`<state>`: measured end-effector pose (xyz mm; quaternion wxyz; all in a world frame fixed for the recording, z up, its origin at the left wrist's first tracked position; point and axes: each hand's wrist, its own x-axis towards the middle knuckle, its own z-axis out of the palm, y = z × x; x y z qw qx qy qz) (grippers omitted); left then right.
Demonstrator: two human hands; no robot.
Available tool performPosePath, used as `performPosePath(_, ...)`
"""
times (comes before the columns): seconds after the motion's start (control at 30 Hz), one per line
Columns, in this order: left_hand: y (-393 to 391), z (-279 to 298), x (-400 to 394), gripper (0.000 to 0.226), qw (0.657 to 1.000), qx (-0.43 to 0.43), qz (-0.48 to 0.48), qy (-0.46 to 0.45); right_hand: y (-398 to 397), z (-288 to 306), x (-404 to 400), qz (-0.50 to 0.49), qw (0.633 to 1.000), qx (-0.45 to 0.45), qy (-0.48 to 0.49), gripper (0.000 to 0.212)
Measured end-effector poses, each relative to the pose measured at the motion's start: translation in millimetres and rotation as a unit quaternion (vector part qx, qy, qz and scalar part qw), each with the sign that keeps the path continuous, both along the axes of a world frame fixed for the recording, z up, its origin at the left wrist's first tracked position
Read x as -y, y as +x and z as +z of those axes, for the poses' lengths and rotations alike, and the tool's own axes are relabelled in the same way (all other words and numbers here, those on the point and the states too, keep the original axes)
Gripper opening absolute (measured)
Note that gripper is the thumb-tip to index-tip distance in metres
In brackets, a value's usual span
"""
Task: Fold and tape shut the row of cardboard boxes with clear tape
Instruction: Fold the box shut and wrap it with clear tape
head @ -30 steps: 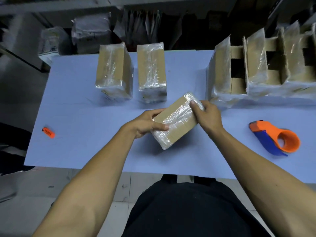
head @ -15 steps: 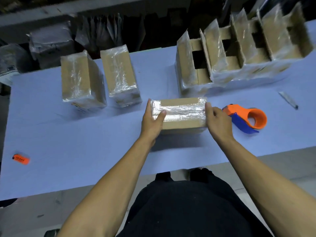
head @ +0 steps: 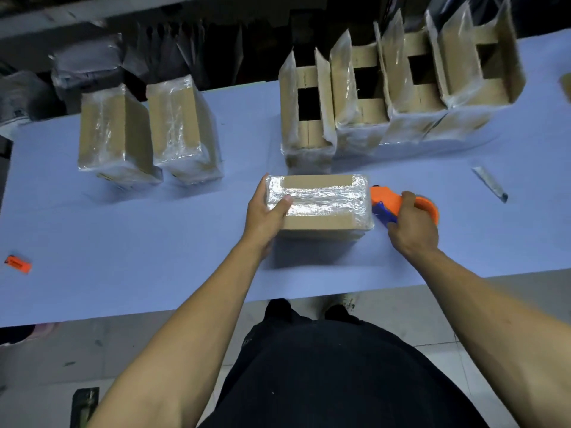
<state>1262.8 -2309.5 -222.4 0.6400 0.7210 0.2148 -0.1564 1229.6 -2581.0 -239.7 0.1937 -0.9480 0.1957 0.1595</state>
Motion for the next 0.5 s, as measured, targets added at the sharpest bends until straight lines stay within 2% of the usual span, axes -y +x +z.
performPosePath(0.1,-4.0,2.6,8.3,0.068,1.0,-0.007,0.017,0.007,0.4,4.1,11.6,0.015,0.997,0.069,0.01,0.039)
performPosePath(0.17,-5.1,3.7,12.6,0.067,1.0,-0.003,0.018,0.012,8.2,13.0,20.8,0.001,0.992,0.118,0.034,0.031)
performPosePath(0.27,-4.3,4.4,13.2,0.068,1.0,-0.001,0.017,0.017,22.1,34.7,30.6,-0.002,0.987,0.149,0.066,0.037)
performPosePath(0.37,-2.8,6.7,12.8,0.067,1.0,-0.005,0.009,0.023,30.2,63.3,29.9,0.038,0.989,0.135,0.051,0.056)
performPosePath(0.5,-0.1,8.8,12.2,0.064,1.0,-0.01,0.0,0.02,39.6,100.7,17.6,0.121,0.977,0.173,-0.01,0.043)
